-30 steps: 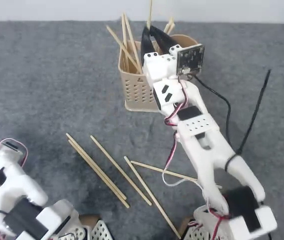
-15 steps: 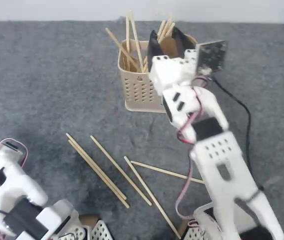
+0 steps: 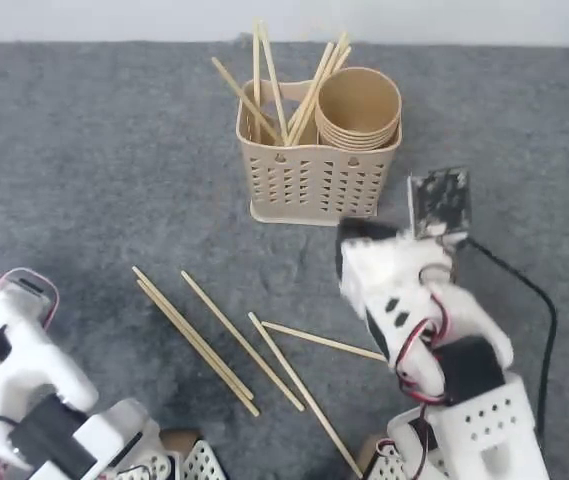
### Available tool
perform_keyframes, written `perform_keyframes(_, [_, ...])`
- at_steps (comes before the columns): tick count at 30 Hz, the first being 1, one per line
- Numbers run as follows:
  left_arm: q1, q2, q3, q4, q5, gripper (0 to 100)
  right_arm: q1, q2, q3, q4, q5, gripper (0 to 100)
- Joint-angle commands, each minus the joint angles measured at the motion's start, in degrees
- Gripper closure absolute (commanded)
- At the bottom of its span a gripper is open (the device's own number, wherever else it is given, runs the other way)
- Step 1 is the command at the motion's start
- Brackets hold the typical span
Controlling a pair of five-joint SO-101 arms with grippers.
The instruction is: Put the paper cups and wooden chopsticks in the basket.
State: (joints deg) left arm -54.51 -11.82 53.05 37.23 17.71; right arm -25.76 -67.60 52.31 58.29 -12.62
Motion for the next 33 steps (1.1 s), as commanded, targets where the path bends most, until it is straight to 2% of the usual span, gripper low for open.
perform_keyframes(1, [3.78,-0.18,-6.64,10.64,-0.35,85,1.01,-4.18,4.48,5.41,0.0,99.0])
perform_keyframes(5, [11.6,-0.18,-12.35,25.32,-0.35,85,0.66,-5.23,13.71,7.6,0.0,99.0])
perform_keyframes(8, [18.99,-0.18,-13.93,29.63,-0.35,85,1.01,-5.67,21.71,2.68,0.0,99.0])
perform_keyframes(14, [28.92,-0.09,-14.02,29.45,-0.26,85,0.84,-5.67,34.9,-8.13,0.09,99.1])
perform_keyframes(17, [32.09,0.44,-13.85,28.04,-0.26,85,1.01,-5.67,38.24,-11.82,4.22,99.1])
perform_keyframes(20, [32.79,0.53,-12.97,24.79,-0.09,85,0.66,-5.67,38.86,-12.18,6.95,99.1])
perform_keyframes(25, [33.41,0.62,-9.45,20.4,0.09,85,0.75,-5.67,38.86,-12.18,7.21,99.1])
perform_keyframes(29, [32.97,0.62,-6.29,16.62,3.87,85,0.66,-5.67,38.86,-12.18,7.3,99.1])
perform_keyframes(33, [33.14,1.76,-6.2,15.21,4.13,85,0.66,-5.76,38.86,-12.18,7.3,99.1])
